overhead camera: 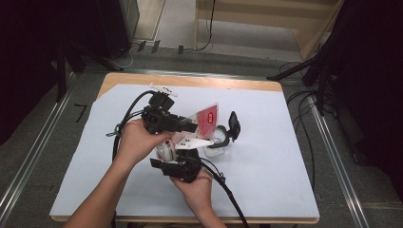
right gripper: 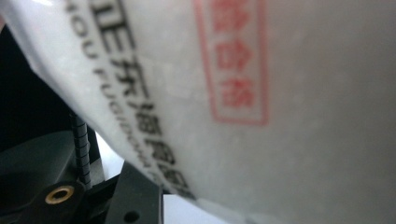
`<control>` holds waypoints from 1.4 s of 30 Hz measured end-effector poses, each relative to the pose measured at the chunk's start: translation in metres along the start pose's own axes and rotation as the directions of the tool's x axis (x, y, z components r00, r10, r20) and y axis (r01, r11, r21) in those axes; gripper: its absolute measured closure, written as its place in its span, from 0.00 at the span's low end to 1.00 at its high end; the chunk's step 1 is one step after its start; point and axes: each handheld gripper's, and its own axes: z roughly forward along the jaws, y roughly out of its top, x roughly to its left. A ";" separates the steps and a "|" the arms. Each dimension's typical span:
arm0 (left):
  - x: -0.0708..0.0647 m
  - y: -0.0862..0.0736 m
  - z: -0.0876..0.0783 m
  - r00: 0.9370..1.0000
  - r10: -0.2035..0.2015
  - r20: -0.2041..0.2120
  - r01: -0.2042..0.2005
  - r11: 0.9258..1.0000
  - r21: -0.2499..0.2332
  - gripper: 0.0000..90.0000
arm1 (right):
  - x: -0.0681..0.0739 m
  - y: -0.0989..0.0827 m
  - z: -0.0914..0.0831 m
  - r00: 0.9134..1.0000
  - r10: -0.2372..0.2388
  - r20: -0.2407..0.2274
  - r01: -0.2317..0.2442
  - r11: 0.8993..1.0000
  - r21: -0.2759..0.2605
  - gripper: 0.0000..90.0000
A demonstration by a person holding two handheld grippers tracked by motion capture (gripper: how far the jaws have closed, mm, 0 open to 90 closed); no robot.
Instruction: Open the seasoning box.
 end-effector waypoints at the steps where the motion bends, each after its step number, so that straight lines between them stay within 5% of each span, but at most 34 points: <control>1: 0.000 0.000 0.000 1.000 0.000 0.000 0.000 1.000 0.000 0.69 | 0.000 0.000 0.000 1.000 0.000 0.000 0.000 1.000 0.000 0.68; 3: -0.001 0.000 0.000 1.000 -0.001 0.000 0.001 1.000 -0.001 0.70 | -0.001 0.000 -0.001 1.000 -0.004 0.003 0.004 1.000 -0.004 0.68; 5: -0.003 0.000 0.001 0.998 0.027 -0.055 -0.027 1.000 0.013 0.81 | -0.001 0.000 -0.001 1.000 -0.008 0.005 0.008 1.000 -0.004 0.67; 8: -0.005 0.002 0.003 0.998 0.027 -0.063 -0.027 1.000 0.012 0.89 | 0.002 0.001 0.000 0.997 -0.079 0.020 0.079 0.997 0.007 0.61; 27: -0.005 0.001 0.003 0.994 0.063 -0.089 -0.063 0.998 -0.002 0.88 | 0.006 0.004 0.002 0.995 -0.087 0.058 0.086 0.996 0.019 0.69; 42: -0.002 0.000 0.003 0.997 0.047 -0.069 -0.048 0.999 -0.008 0.90 | 0.007 0.004 0.002 0.995 -0.075 0.066 0.073 0.997 0.032 0.69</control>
